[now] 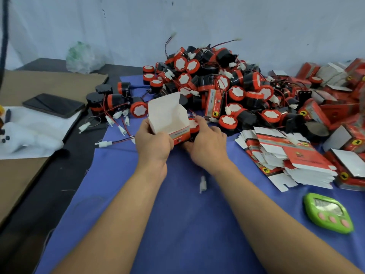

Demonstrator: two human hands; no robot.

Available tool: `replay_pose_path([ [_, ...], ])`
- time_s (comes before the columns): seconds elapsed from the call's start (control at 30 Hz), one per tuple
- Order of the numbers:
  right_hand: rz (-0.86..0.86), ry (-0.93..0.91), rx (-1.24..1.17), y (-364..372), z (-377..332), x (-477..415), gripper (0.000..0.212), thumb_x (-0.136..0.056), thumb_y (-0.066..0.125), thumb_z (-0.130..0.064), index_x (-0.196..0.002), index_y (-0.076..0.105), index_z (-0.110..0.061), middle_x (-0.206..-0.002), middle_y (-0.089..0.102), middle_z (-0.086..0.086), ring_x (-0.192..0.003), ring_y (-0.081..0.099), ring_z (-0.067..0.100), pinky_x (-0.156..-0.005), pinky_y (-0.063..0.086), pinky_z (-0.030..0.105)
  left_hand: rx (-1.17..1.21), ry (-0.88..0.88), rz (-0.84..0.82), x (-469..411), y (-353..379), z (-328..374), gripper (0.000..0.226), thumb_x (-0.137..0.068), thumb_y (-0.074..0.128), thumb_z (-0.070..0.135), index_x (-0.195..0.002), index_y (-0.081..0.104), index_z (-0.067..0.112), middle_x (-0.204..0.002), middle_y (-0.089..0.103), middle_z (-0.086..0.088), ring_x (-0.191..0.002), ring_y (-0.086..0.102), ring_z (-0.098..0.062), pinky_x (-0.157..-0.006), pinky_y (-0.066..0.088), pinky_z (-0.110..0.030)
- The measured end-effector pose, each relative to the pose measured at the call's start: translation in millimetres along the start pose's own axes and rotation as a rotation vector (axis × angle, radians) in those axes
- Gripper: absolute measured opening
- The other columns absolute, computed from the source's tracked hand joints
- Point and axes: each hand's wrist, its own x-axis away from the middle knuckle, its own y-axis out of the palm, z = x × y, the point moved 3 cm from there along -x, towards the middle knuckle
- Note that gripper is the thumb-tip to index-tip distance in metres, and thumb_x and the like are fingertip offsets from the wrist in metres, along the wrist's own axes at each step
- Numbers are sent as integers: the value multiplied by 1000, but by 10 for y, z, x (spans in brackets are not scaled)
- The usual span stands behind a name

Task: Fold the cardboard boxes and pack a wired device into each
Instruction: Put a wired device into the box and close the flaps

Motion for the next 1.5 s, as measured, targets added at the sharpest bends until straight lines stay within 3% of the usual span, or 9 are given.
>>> replay_pose_path([
  [0.2,-72,-11,-88,-342,267,198,44,-80,78,-35,-112,49,-37,-98,71,-5,-94,63,22,-86,43,36,0,-16,-19,16,32,-4,57,-62,46,-24,-98,66,16,-92,71,9,-85,62,-11,-50,43,-23],
  [0.33,-274,-33,-154,-750,618,615,59,-79,80,-10,-113,57,-52,-100,67,-37,-91,60,-10,-69,43,4,-73,6,-158,103,115,-3,66,-60,47,-26,-99,68,24,-97,73,10,-89,64,-8,-53,50,-21],
  [0.47,-134,-30,20,-878,735,881,61,-88,70,-17,-136,52,-51,-126,67,-15,-113,56,15,-84,46,20,-329,23,-427,270,267,-82,72,-47,56,-7,-112,67,23,-107,75,3,-97,65,-17,-68,53,-26],
  [0.53,-83,44,-36,-879,719,892,61,-92,68,-36,-148,44,-43,-140,62,-7,-124,55,24,-97,46,34,-584,160,-470,330,295,-110,70,-61,64,-6,-121,64,29,-105,70,10,-96,61,-15,-64,46,-9],
  [0.63,-60,100,-42,-904,674,888,56,-85,68,-59,-136,52,-44,-131,67,-8,-118,58,24,-96,50,42,-805,269,-477,343,296,-119,71,-75,65,-6,-136,58,28,-118,67,12,-102,58,-12,-68,44,-10],
  [0.83,157,31,-50,-1015,573,947,39,-77,79,-43,-114,66,-37,-96,72,-11,-93,66,19,-79,55,37,-873,227,-560,300,314,-156,78,-74,65,-6,-141,55,34,-126,69,8,-109,62,-19,-80,50,-33],
  [1.03,416,-348,-110,-1234,313,1125,65,-79,81,-15,-136,57,-34,-114,54,-30,-99,51,4,-90,37,5,-971,225,-694,342,363,-228,84,-74,67,6,-151,48,32,-136,59,9,-122,54,-15,-95,42,-26],
  [1.27,59,-356,159,-867,136,1092,74,-75,68,5,-144,55,-19,-143,58,-2,-128,50,24,-109,34,32,-976,308,-774,399,386,-241,70,-73,69,-6,-127,58,37,-115,62,14,-107,57,-12,-83,43,-22],
  [1.5,151,-352,279,-724,76,1079,41,-74,57,-7,-113,57,-20,-91,69,-4,-88,64,24,-117,17,32,-864,229,-791,443,387,-202,53,-67,71,7,-97,57,49,-96,66,25,-91,61,4,-73,47,-11],
])
